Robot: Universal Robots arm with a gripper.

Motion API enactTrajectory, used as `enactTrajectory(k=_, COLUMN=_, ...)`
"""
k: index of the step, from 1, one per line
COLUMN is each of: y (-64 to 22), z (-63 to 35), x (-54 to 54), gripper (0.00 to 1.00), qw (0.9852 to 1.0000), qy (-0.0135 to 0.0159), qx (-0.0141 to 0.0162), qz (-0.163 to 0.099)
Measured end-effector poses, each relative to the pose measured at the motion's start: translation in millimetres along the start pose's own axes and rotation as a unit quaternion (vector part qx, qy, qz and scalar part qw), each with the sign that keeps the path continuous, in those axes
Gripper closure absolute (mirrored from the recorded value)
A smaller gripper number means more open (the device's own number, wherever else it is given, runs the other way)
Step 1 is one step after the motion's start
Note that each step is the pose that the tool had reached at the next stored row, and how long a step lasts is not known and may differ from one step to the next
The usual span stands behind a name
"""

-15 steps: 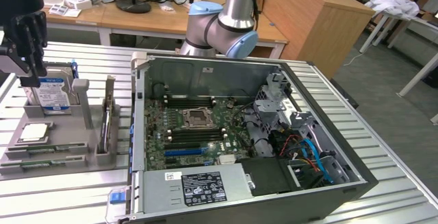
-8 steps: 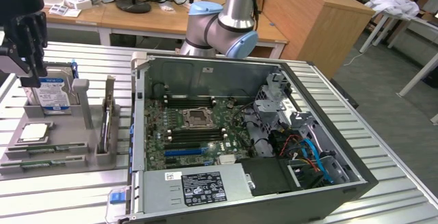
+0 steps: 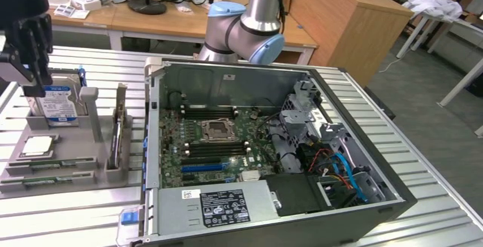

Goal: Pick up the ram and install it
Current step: 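Pick up the ram and move it above insertion slot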

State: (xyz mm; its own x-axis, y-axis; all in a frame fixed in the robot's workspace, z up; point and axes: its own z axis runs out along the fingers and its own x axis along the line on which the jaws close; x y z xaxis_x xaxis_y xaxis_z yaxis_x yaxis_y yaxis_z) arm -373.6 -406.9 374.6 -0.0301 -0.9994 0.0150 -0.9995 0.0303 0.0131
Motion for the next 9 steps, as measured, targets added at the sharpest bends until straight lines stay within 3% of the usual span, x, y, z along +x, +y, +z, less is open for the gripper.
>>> enactTrajectory(k=9, y=-0.1, z=3.9, x=-0.1, gripper=0.64, qw=1.0000, qy=0.0000, qx=0.0011, qz=0.000)
